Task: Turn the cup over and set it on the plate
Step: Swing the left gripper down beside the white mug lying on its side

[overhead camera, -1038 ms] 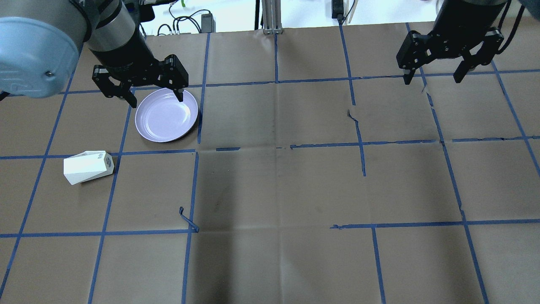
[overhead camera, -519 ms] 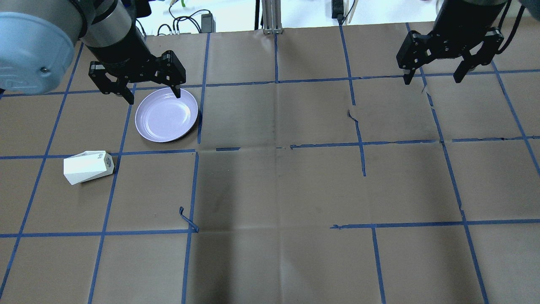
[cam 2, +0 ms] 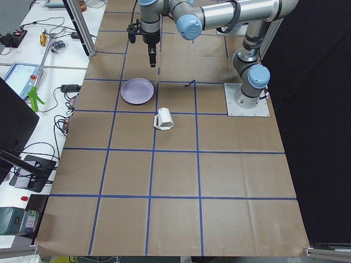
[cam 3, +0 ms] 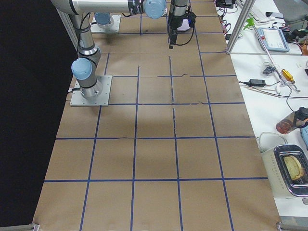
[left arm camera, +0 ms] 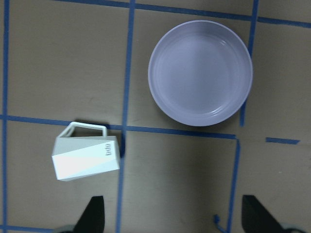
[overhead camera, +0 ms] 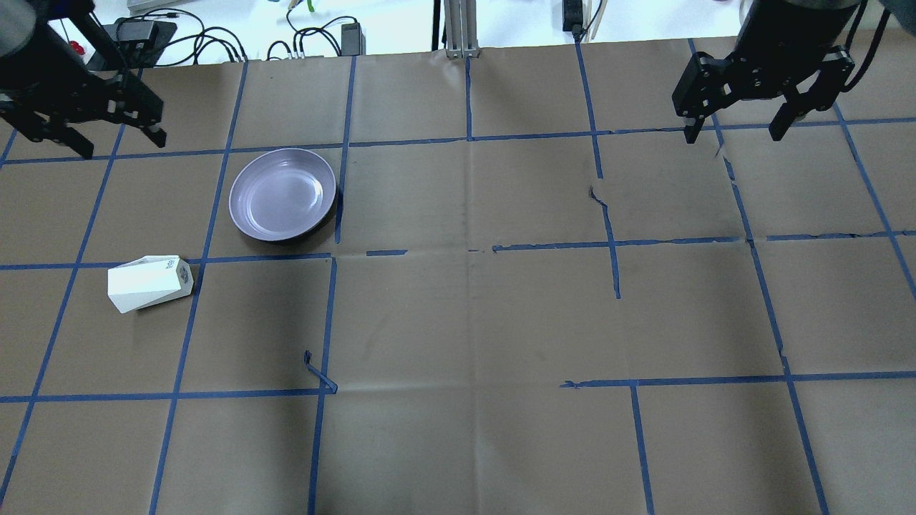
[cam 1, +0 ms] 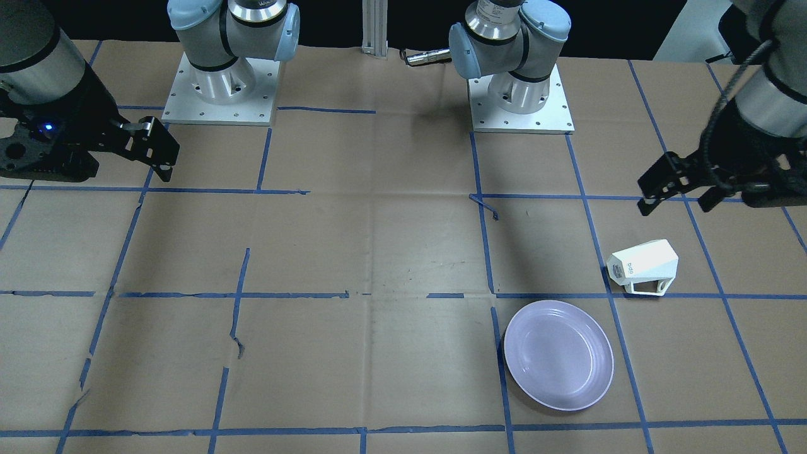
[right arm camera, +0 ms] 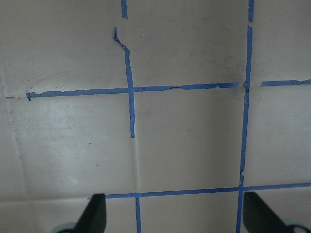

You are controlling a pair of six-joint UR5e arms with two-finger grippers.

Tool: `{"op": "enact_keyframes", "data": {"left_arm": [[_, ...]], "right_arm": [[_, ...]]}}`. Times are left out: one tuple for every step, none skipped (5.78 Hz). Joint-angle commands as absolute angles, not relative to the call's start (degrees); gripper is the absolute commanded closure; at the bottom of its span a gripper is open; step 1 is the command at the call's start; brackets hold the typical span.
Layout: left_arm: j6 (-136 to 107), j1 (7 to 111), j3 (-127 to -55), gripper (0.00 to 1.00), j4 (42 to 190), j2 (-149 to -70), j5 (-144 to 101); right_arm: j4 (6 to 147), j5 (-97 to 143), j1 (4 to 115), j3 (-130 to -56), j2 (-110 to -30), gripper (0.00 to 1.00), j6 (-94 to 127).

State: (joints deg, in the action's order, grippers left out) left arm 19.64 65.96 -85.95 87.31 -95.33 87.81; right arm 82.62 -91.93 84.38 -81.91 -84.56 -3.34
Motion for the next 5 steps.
{"op": "enact_keyframes", "data": {"left_arm": [[37.54,51.57,-85.96,0.01,87.45,-96.41,87.89],[40.66,49.24,-85.96,0.01,87.89,-97.11,87.72],[44.87,48.35,-86.04,0.01,88.41,-98.6,84.23],[47.78,43.12,-86.04,0.01,92.33,-102.01,75.41],[51.64,39.59,-85.96,0.01,94.72,-106.3,69.93]], "right_arm": [[82.62,-91.93,84.38,-81.91,-84.55,0.0,-3.34],[82.62,-91.93,84.38,-81.91,-84.55,0.0,-3.34],[82.62,-91.93,84.29,-81.91,-84.55,0.0,-3.34],[82.62,-91.93,84.37,-81.91,-84.55,0.0,-3.34],[82.62,-91.93,84.37,-81.91,-84.55,0.0,-3.34]]}}
